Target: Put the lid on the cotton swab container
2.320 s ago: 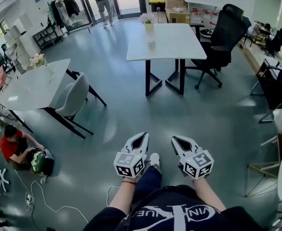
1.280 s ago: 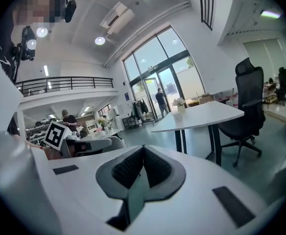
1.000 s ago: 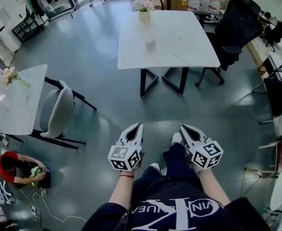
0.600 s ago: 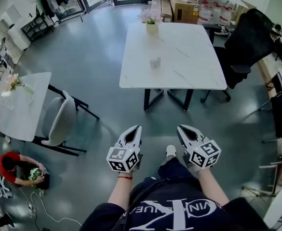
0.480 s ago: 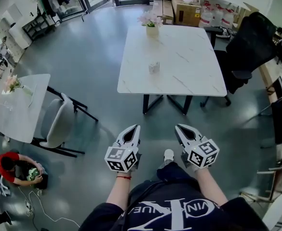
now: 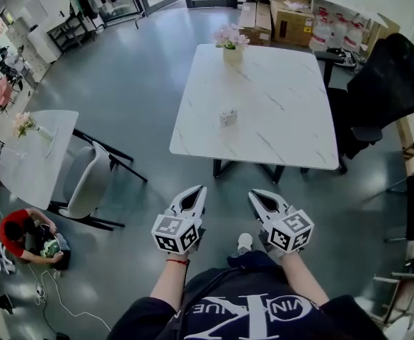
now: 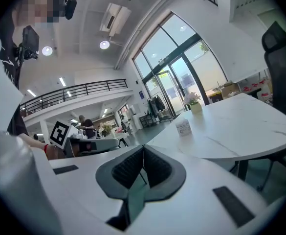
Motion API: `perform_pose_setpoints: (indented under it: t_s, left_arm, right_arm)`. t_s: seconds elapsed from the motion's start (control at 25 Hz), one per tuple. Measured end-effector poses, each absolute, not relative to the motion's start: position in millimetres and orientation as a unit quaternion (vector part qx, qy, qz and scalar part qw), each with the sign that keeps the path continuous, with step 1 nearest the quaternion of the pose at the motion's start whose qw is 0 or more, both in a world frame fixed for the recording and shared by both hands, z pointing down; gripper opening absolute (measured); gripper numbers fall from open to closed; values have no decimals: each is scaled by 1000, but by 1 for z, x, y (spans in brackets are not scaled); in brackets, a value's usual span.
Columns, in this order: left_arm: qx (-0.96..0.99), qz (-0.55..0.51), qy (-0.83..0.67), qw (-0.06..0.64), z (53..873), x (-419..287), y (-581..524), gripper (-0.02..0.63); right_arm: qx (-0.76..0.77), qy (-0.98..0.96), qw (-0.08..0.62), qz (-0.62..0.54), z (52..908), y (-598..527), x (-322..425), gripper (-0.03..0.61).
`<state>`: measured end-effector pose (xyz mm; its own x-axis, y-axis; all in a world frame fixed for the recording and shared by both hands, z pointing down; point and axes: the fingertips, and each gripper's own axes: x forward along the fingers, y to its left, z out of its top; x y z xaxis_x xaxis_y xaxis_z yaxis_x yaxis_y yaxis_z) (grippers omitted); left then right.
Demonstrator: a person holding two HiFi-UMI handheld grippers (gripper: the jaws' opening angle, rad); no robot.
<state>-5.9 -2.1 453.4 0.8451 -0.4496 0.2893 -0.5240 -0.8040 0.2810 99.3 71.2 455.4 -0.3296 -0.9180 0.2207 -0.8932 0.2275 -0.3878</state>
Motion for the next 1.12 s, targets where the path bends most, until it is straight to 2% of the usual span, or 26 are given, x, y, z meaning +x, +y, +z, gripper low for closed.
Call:
perform_pose_setpoints:
  t_s: [0.36,0.8,1.12]
  left_arm:
    - [943,104,-261,179,463,44,-5,8]
    - [927,130,-289,198,493,28,-23,8]
    - [930,122,-282,201,493,61,-82,8]
  right_arm:
    - [-572,783,22,-242,468,56,145,5]
    - [-511,820,-16,-257,488,14,119,5]
    - [-504,825,-23,-252,485,-44,144,5]
